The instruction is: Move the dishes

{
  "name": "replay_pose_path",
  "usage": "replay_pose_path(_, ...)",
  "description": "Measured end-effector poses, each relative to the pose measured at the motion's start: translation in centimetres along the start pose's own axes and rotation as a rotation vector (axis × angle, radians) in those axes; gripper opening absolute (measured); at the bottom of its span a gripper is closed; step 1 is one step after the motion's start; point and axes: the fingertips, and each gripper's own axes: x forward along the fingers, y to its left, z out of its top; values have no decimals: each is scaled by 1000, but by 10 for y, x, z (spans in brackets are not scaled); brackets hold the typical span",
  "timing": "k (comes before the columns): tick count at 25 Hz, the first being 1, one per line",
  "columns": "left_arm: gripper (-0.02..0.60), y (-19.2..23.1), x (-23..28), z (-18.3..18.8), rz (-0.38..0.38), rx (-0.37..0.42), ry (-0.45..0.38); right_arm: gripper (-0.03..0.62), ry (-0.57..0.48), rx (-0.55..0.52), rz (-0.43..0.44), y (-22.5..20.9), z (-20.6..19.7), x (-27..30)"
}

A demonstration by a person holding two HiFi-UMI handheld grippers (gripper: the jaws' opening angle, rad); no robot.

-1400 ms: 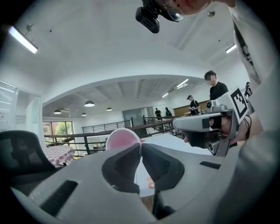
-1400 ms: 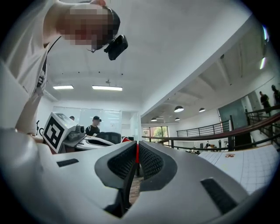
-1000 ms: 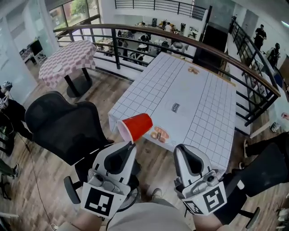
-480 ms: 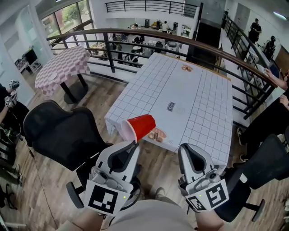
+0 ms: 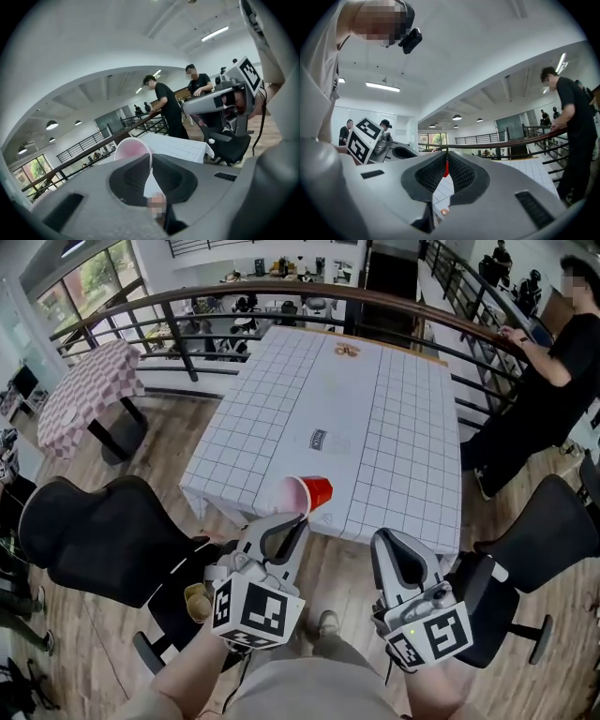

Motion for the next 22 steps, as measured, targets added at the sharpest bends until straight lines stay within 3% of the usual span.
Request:
replay_pose_path(3,29,-17,41,-6,-77,33,39,26,29,10,-48,-20,-12,-6)
replay_pose_path(8,29,-44,110,-34,-162,169,189,26,70,-14,-121,-53,-28,-16)
replay_pose_path(17,29,-96,195,-81,-327,230,310,26,139,6,-210,-101,-68,-29)
replay_pose_path(22,29,-117,228,-115,-384,319,393,26,158,72,-247,-116,-90,-37)
